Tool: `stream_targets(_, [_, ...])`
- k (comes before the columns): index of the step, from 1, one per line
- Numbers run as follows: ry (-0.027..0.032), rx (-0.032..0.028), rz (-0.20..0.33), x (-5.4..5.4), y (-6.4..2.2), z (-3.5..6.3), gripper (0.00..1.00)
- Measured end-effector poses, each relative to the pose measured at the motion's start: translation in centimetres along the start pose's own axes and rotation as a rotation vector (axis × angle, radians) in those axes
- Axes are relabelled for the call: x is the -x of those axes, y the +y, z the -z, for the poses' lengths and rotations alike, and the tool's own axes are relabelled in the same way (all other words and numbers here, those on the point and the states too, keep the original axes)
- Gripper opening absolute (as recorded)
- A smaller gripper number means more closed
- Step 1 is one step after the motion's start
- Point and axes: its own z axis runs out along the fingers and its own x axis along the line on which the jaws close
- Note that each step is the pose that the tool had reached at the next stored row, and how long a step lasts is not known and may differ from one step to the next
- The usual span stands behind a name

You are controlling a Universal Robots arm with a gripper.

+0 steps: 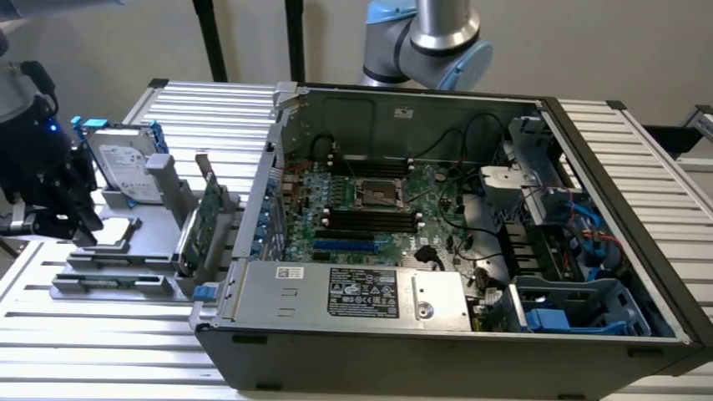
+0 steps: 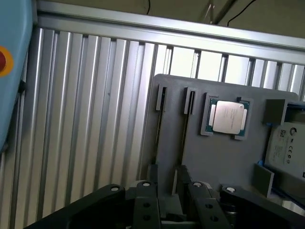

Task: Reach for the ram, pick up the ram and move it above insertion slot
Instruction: 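Pick up the ram and move it above insertion slot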

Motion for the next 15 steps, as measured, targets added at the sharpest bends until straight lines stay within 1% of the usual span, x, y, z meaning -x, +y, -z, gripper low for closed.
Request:
stream_targets(6, [-0.0001, -0.0006, -0.014, -0.5, 0.06, -1.10, 0.31])
stream_targets(15, [-0.0002, -0.0007, -0.022, -0.6, 0.05, -2.74, 0.31])
